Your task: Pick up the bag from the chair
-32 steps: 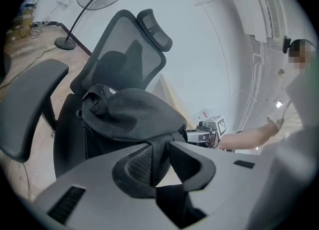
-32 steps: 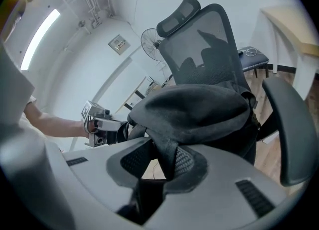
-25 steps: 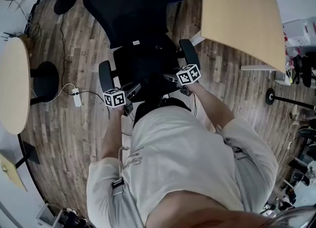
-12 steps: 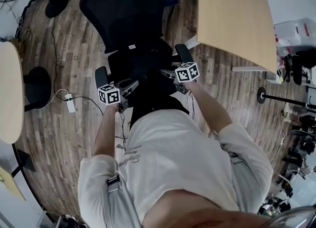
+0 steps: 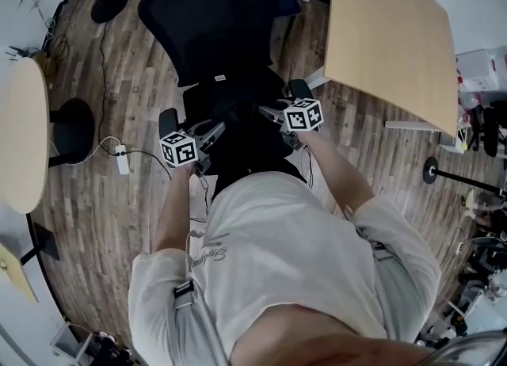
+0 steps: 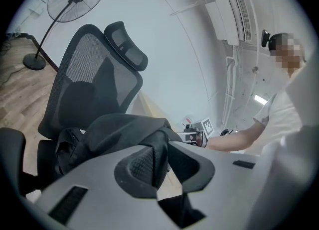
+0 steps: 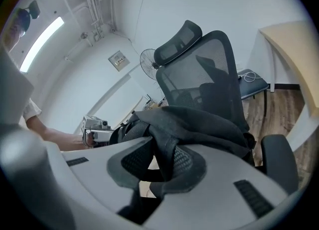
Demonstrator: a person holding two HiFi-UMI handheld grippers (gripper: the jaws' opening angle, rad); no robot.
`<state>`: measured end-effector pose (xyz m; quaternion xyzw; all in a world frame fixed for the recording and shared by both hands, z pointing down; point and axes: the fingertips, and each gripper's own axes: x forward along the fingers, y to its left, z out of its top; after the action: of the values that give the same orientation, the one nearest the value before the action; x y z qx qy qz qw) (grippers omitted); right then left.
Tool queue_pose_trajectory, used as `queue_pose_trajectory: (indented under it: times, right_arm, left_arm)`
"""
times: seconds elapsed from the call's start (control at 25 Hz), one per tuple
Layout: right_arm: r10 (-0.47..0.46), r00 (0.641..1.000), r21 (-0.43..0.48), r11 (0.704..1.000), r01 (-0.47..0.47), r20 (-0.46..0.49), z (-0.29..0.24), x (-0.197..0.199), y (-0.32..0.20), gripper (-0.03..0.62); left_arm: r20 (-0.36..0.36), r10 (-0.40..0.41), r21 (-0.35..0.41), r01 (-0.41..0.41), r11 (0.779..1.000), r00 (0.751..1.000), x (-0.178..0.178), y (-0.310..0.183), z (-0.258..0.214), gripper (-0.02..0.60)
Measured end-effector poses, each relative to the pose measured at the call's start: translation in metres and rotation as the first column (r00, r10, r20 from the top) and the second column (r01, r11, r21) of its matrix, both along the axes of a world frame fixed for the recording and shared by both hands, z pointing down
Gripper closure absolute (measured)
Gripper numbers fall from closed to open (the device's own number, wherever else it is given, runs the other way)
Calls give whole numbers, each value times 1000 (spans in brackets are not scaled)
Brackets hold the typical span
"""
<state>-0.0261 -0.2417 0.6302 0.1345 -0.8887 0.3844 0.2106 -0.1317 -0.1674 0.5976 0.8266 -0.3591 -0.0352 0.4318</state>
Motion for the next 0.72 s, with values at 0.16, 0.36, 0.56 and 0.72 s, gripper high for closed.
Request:
queue_pose_trajectory:
  times: [0.16, 0.36, 0.56, 0.72]
  right_arm:
    - [-59, 997, 8, 998, 59, 55, -5, 1, -4, 552]
    - [-131, 979, -20, 991, 135, 154, -9, 0, -8, 565]
    - [-160, 964, -28, 985, 170, 210, -8, 0, -9, 565]
    - [-172, 961, -23, 983, 181, 215, -10, -5, -10, 565]
  left_arm:
    - [25, -21, -23, 22, 999, 999, 5, -5, -3, 517]
    - [47, -90, -33, 92, 995, 995, 8, -13, -1, 518]
    - [45, -112, -58, 115, 992, 993, 16, -16, 4, 523]
    - [62, -118, -50, 121, 991, 991, 9, -18, 4, 525]
